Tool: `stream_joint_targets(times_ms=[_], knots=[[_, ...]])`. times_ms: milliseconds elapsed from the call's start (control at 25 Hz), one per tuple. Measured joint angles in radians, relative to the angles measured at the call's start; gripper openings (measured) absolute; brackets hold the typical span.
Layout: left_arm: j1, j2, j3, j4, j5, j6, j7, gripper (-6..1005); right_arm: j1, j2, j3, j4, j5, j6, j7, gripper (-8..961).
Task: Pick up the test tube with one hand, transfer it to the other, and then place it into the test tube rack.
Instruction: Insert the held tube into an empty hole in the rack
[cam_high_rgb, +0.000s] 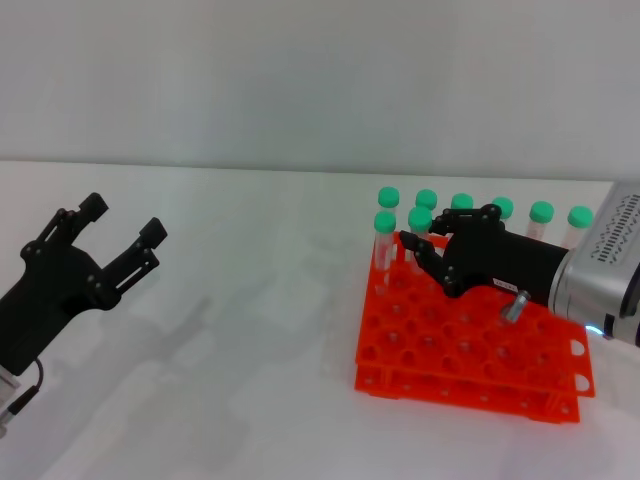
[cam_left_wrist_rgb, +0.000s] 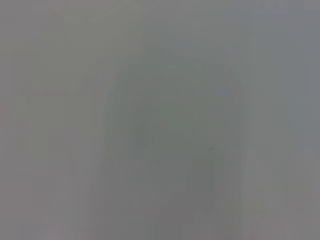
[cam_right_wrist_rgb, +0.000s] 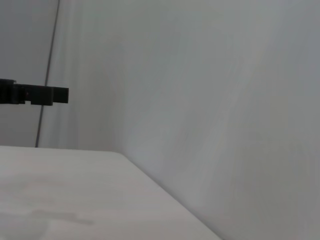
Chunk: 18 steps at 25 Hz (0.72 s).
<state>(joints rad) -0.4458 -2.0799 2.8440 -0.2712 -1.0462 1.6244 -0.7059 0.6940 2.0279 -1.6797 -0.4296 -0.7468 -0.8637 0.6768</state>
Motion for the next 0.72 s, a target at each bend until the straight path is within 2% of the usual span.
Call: stream_joint_targets(times_ms=[280, 520, 720], knots=[[-0.002, 0.002, 0.000, 0.015, 0.000, 0.000, 0.003, 876, 0.008, 0.000, -0.015, -0.002, 0.006, 0.029, -0.002, 236], [-0.002, 0.003, 0.000, 0.015, 0.000, 0.001, 0.003, 876, 0.005, 0.000, -0.015, -0.011, 0.037, 0.019, -0.028, 282], [-0.002, 0.004, 0.000, 0.015, 0.000, 0.002, 0.003, 876, 0.012, 0.000, -0.017, -0.015, 0.045, 0.019, -0.051, 428]])
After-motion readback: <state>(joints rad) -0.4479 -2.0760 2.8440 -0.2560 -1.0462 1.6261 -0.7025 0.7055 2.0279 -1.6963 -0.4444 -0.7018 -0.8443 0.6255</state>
